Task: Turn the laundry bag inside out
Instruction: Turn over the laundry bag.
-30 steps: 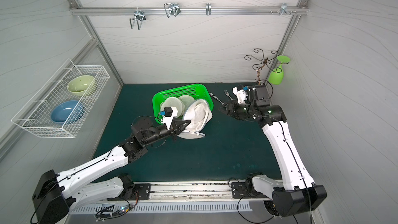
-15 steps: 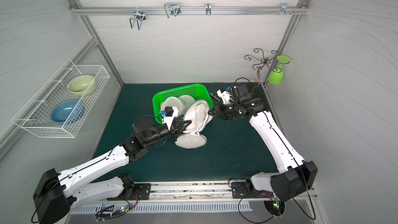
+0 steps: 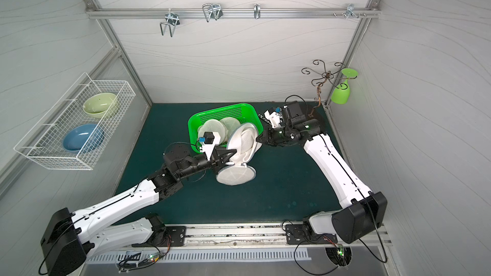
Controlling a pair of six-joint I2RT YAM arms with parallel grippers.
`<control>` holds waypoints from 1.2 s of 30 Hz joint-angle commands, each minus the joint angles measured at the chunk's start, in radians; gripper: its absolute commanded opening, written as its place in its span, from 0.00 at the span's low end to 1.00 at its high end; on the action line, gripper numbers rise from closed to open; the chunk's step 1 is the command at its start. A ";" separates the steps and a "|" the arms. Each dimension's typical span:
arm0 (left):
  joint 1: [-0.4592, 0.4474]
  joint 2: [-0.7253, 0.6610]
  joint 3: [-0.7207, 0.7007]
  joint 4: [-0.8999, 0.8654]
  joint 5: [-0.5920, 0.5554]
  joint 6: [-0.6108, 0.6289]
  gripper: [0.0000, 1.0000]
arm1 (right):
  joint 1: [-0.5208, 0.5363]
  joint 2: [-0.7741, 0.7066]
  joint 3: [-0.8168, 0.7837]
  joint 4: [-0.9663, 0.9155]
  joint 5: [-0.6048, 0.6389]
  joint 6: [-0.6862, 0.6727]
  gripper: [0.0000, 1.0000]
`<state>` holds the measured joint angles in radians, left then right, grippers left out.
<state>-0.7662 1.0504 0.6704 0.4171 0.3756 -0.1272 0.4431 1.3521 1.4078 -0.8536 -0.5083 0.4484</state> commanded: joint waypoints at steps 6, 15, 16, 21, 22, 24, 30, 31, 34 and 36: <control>0.002 0.006 0.016 0.083 0.019 -0.005 0.00 | 0.003 -0.008 -0.018 0.026 0.005 0.001 0.36; 0.002 0.000 0.011 0.099 0.037 -0.019 0.00 | -0.008 -0.023 -0.027 0.041 0.045 0.013 0.01; 0.002 -0.001 0.011 0.099 0.042 -0.019 0.00 | -0.018 -0.028 -0.031 0.041 0.050 0.016 0.00; 0.002 0.001 0.013 0.115 0.119 -0.019 0.00 | -0.092 -0.048 -0.065 0.058 0.019 0.027 0.00; 0.001 0.007 0.016 0.127 0.151 -0.023 0.00 | -0.098 -0.048 -0.078 0.069 -0.005 0.019 0.00; 0.002 0.023 0.027 0.155 0.220 -0.034 0.00 | -0.096 -0.037 -0.118 0.089 -0.058 0.001 0.00; 0.000 0.062 0.074 0.228 0.341 -0.068 0.00 | -0.070 0.033 -0.292 0.137 -0.266 -0.020 0.00; 0.001 0.062 0.080 0.232 0.334 -0.065 0.00 | -0.065 0.039 -0.320 0.150 -0.294 -0.020 0.00; 0.002 0.062 0.090 0.234 0.292 -0.040 0.00 | -0.052 0.031 -0.356 0.183 -0.373 -0.017 0.03; 0.002 0.061 0.086 0.234 0.222 -0.022 0.00 | -0.052 0.017 -0.354 0.197 -0.415 -0.013 0.10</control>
<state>-0.7662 1.1217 0.6788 0.5056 0.6373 -0.1818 0.3828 1.3933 1.0473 -0.7105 -0.8101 0.4465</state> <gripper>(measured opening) 0.077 0.091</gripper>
